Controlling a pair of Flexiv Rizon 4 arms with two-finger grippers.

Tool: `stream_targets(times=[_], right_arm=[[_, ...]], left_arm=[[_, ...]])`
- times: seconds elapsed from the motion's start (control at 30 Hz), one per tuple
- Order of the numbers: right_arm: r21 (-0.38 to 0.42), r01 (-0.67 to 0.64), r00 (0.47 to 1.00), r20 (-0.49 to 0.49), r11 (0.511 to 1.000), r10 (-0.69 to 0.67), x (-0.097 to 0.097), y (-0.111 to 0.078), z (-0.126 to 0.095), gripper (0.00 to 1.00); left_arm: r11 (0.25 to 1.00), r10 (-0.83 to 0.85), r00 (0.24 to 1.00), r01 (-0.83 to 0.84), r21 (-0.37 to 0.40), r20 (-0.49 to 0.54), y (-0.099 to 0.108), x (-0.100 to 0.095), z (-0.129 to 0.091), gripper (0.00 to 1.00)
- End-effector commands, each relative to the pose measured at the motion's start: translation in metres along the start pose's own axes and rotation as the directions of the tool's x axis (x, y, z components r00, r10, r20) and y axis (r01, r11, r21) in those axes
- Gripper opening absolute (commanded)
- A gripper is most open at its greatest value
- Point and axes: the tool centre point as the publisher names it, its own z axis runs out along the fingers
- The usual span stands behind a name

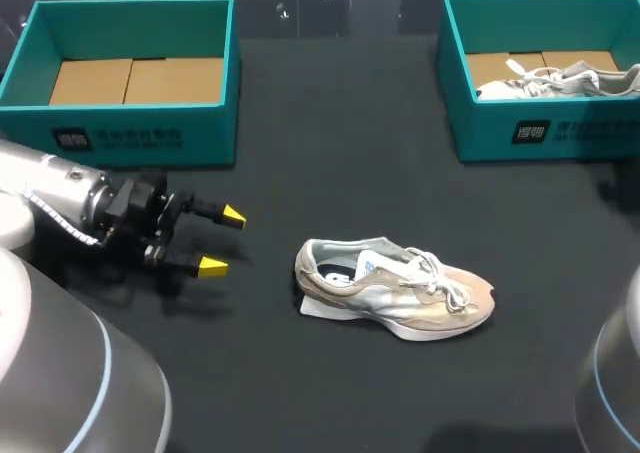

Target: Take the shoe out of the shoebox, open the shoe tongue, remove and reinsert the insole, then place the shoe into the shoebox

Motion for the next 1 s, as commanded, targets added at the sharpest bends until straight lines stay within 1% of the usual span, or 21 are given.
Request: stream_targets(times=[0.03, 0.4, 0.83, 1.0], right_arm=[[0.0, 0.0, 1.0, 0.001, 1.0, 0.0, 0.0, 0.0, 0.0, 1.0], [0.0, 0.0, 1.0, 0.001, 1.0, 0.0, 0.0, 0.0, 0.0, 1.0], [0.0, 0.0, 1.0, 0.001, 1.0, 0.0, 0.0, 0.0, 0.0, 1.0], [0.0, 0.0, 1.0, 0.001, 1.0, 0.0, 0.0, 0.0, 0.0, 1.0]], left_arm=[[1.0, 0.021, 0.999, -0.022, 0.004, 0.03, 0.008, 0.005, 0.007, 1.0], [0.998, 0.051, 0.997, -0.049, -0.039, 0.059, 0.015, 0.002, 0.014, 1.0], [0.996, 0.072, 0.997, -0.07, -0.059, 0.037, 0.017, -0.007, 0.045, 1.0], [0.995, 0.077, 0.997, -0.075, -0.062, 0.031, 0.019, -0.008, 0.057, 1.0]])
